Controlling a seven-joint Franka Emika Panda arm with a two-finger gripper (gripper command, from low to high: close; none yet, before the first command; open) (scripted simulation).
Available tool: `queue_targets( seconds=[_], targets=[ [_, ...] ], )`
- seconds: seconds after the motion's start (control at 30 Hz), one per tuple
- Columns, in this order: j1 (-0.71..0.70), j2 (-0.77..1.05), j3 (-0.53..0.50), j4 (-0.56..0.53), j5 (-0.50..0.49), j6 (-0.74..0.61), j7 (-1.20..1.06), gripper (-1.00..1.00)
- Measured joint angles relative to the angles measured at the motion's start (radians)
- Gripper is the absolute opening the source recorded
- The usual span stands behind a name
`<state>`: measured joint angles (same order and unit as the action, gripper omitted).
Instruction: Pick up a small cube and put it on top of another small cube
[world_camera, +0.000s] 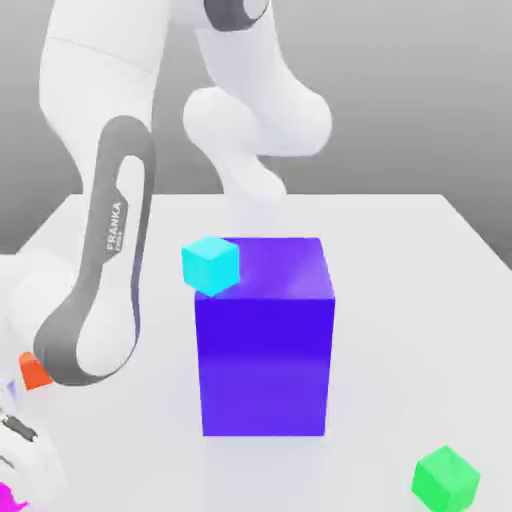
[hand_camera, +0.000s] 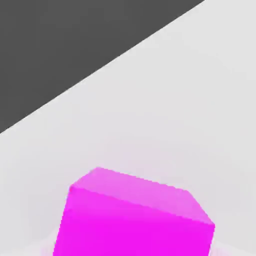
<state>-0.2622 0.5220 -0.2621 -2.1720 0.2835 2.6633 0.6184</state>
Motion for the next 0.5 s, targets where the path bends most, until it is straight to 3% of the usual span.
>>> queue_targets(
  seconds=[0.1,0.5],
  targets=[
    [0.048,-0.086,-0.012,-0.025,-0.046,-0.061,0.025,-1.00],
    [0.382,-0.229,0.209,-0.128,-0.197,-0.090,0.026,-1.00]
  ],
)
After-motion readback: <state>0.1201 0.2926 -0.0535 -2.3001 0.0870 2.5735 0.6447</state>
